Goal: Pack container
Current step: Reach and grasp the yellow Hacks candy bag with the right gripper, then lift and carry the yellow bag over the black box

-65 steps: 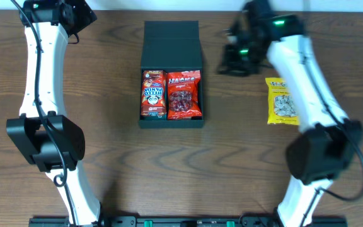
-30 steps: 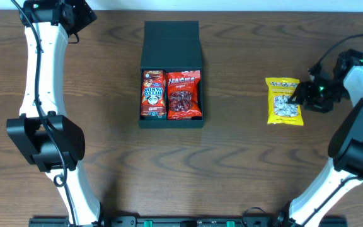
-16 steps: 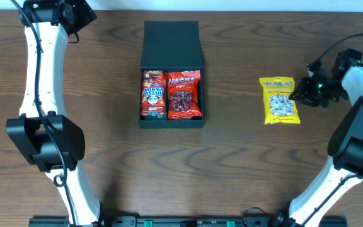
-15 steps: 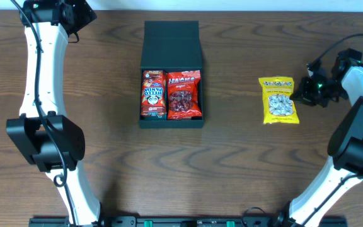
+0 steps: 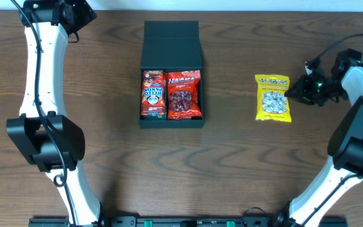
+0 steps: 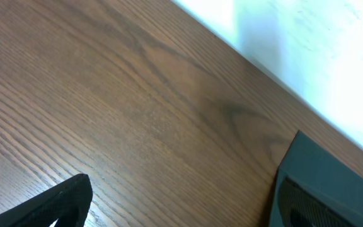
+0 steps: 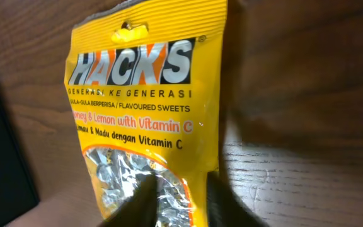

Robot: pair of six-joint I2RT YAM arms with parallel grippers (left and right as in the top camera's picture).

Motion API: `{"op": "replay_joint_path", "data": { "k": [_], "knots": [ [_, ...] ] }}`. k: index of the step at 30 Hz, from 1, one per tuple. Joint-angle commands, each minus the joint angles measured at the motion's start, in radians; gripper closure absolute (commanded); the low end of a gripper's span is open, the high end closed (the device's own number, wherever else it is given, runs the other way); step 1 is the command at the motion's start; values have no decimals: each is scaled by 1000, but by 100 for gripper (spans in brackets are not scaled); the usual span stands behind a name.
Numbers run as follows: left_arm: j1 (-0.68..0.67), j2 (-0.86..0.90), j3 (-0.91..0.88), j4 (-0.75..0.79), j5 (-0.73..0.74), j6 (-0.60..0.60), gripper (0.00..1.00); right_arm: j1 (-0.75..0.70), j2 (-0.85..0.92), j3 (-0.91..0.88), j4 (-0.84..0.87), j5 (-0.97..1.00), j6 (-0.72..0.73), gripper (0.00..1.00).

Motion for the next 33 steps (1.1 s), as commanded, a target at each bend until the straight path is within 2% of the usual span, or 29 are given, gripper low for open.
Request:
{"op": "replay_joint_path", "data": {
  "k": [1,8,13,17,19,20,21,28,33],
  "knots": [
    [5,-1,-4,-1,-18,-11,5,6,18,-5,2,22,-21,57],
    [5,-1,-4,0,-18,-11,5,8,29,-5,11,38,-21,60],
    [5,-1,-4,0,-18,-11,5,9,65,-5,14,-48,-21,63],
    [5,-1,-4,0,-18,-11,5,9,70,-5,21,-61,-20,77],
    [5,-1,-4,0,-18,-11,5,10,71,-5,21,-62,-20,78],
    [5,-1,-4,1,-18,-11,5,11,72,-5,21,-63,-20,85],
    [5,-1,-4,4,-18,-11,5,13,75,-5,21,-69,-20,98],
    [5,-1,-4,12,-18,-11,5,16,75,-5,53,-222,-20,99],
    [5,-1,-4,11,-18,-11,5,22,73,6,101,-505,-20,99]
  ]
}}
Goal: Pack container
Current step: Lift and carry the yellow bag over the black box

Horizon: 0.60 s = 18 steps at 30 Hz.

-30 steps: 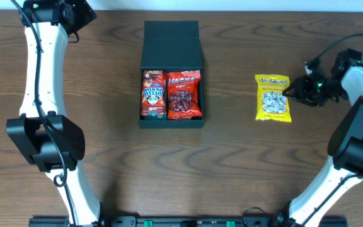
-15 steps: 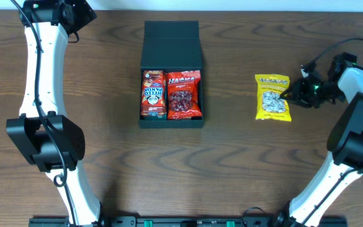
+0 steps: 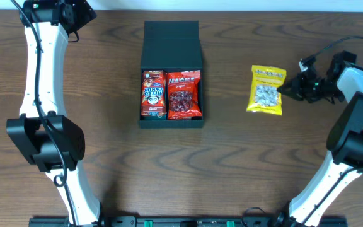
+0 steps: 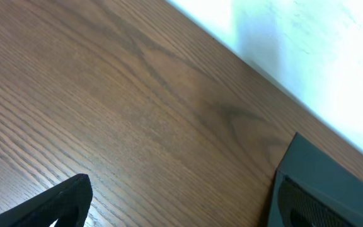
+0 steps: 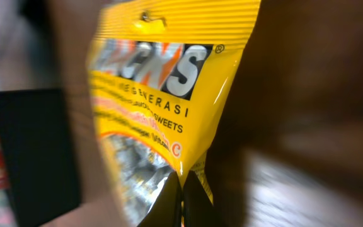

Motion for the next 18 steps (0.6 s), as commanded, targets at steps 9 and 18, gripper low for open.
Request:
{"op": "replay_joint_path", "data": {
  "k": [9,18],
  "knots": [
    [5,-1,-4,1,-18,-11,5,137,-73,32,11,-411,60,98],
    [4,-1,-4,-6,-18,-11,5,307,-288,153,22,-410,142,98]
  ]
}}
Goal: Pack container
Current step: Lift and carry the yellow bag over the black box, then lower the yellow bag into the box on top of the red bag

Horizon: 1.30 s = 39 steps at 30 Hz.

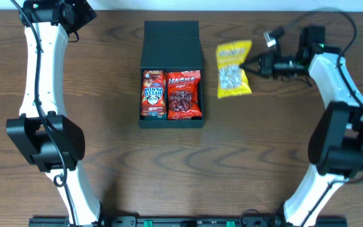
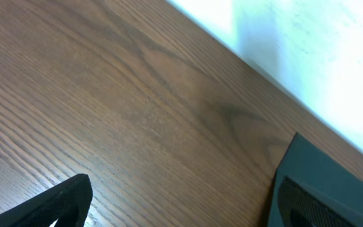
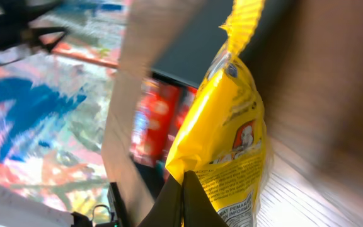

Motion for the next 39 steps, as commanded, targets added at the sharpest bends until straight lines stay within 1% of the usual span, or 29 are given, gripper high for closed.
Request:
{"op": "replay_joint_path", "data": {
  "k": [1,4,7,10,13,16,20,24,26,33,39],
  "knots": [
    [4,-1,-4,-8,-18,-11,5,34,-121,81,7,-74,53,98],
    [5,-1,-4,-16,-18,-11,5,64,-169,101,20,-74,107,98],
    [5,-1,-4,-19,-18,-11,5,108,-179,100,13,-74,161,99],
    [4,-1,-4,-22,-18,-11,5,184,-164,69,10,-47,190,99],
    [5,-1,-4,-26,-18,-11,5,245,-133,55,10,7,256,99],
    [5,-1,-4,-39,-17,2,5,291,-91,55,18,10,285,98],
    [5,-1,-4,-55,-21,30,5,316,-22,55,34,14,397,99],
    [5,-1,-4,-70,-52,34,5,327,25,55,47,25,480,99],
    [5,-1,-4,-72,-60,34,5,335,33,55,47,78,542,99],
    [5,-1,-4,-72,-62,34,5,374,35,55,51,212,692,98],
    [5,-1,-4,-72,-62,34,5,401,35,54,24,310,779,99]
  ]
}}
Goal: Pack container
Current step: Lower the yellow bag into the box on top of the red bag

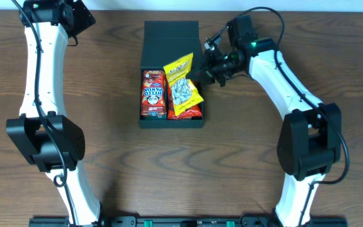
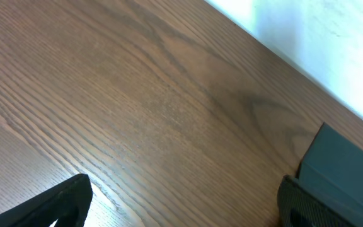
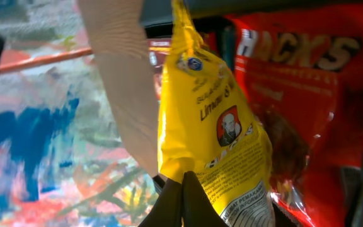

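A dark box [image 1: 171, 39] with its lid folded back sits at the table's middle. Inside lie a red Hello Panda pack [image 1: 152, 94] on the left and a red Hacks bag [image 1: 192, 112] on the right. The yellow Hacks sweets bag [image 1: 183, 87] hangs tilted over the red bag, pinched by my right gripper [image 1: 207, 70], which is shut on its edge. In the right wrist view the yellow bag [image 3: 213, 132] dangles before the red bag [image 3: 295, 107]. My left gripper [image 2: 181, 208] is open at the table's far left corner, holding nothing.
The box's raised lid [image 2: 345, 170] shows at the right edge of the left wrist view, over bare wood table [image 1: 106, 164]. The right arm [image 1: 276, 63] reaches in from the right across the table.
My right gripper has moved left with the yellow bag, from just right of the box to above the red bag inside it. The left arm has shifted only slightly.
The yellow bag lay flat on the table at the right with my right gripper beside it. Then the gripper was shut on its edge and the bag sat shifted. Later it hung just right of the box, and now over the box's right half.
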Robot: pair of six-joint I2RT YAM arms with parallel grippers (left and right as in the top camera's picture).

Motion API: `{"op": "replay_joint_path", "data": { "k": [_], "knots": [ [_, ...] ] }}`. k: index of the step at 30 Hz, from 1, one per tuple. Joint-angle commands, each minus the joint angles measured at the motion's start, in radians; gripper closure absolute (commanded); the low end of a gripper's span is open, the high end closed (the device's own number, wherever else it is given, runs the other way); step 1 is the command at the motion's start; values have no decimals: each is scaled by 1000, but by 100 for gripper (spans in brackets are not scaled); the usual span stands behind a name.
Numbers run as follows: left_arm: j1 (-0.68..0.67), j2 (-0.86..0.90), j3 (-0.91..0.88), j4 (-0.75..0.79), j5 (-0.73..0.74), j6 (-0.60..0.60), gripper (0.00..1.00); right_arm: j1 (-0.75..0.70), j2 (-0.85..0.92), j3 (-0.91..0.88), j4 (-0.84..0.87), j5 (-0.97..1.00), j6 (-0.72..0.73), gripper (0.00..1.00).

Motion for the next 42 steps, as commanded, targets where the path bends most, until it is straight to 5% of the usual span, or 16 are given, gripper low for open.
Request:
{"op": "replay_joint_path", "data": {
  "k": [1,11,14,17,22,23,25,26,42],
  "knots": [
    [5,-1,-4,-5,-21,10,5,19,-7,0,-25,69,82,98],
    [5,-1,-4,-5,-21,10,5,30,-7,-1,-153,245,72,98],
    [5,-1,-4,-5,-21,10,5,31,-7,-1,-159,246,23,42],
    [5,-1,-4,-5,-21,10,5,20,-11,6,-139,186,-34,18],
    [5,-1,-4,-5,-21,10,5,-21,-21,96,-162,135,-151,32],
    [5,-1,-4,-5,-21,10,5,-26,-22,121,-182,137,-173,42],
    [5,-1,-4,-5,-21,10,5,-29,-23,178,-218,143,-238,94],
    [5,-1,-4,-4,-21,10,4,-23,-23,190,-222,142,-261,99],
    [4,-1,-4,8,-18,10,4,105,185,142,-285,277,-381,99]
  ]
}}
